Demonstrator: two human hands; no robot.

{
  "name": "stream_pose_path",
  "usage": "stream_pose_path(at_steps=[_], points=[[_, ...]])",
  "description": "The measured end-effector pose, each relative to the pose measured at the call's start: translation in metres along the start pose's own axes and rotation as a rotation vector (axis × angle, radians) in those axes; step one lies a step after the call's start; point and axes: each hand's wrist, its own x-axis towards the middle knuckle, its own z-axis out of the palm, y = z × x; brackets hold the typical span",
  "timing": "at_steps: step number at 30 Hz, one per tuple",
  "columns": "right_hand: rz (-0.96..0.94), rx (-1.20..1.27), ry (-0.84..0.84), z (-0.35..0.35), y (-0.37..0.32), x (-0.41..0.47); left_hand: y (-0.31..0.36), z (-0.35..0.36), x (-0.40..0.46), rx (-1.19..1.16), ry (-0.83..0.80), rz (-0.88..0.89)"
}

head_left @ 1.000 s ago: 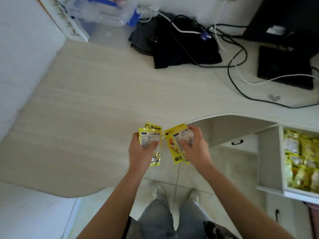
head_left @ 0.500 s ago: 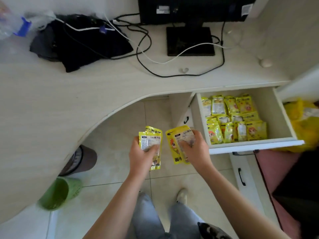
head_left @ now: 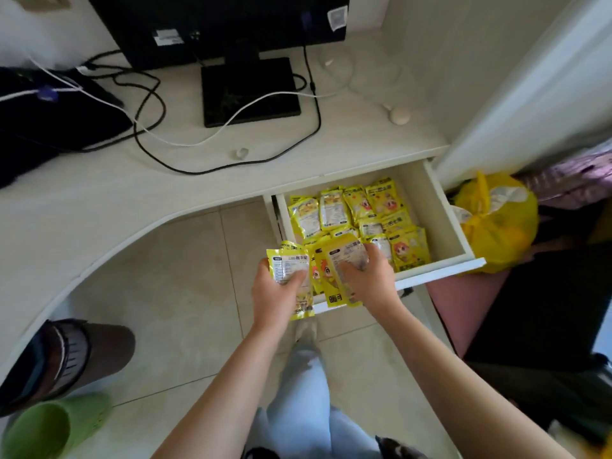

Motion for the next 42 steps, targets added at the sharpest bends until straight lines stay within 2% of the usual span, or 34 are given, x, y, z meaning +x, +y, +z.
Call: stream_pose_path(at_steps=[7,13,19,24,32,38,42], points=[[0.104,-0.015,-0.037,-0.021,-0.016,0.063,0.011,0.05,0.048,0.027,-0.032,-0.073],[0.204,-0.157,-0.066,-0.026,-0.013,0.133,0.022,0.087,0.096,0.068,-0.079,-0.274],[0.19,-0.263,-0.2,-0.011,0.0,0.176,-0.017,0.116,0.14,0.129,-0.054,-0.357],[0.21,-0.238,-0.26,-0.005,0.004,0.211,0.012,0.128,0.151,0.135,0.004,-0.304],[0.07,-0.276,-0.325,0.008,0.025,0.254,0.005,0.166,0.181,0.25,0.046,-0.335],[-0.019,-0.507,-0.433,-0.008,0.049,0.268,-0.001,0.172,0.173,0.619,0.006,-0.305],[-0.035,-0.531,-0.438,-0.023,0.055,0.268,-0.001,0.164,0.16,0.72,0.017,-0.271]])
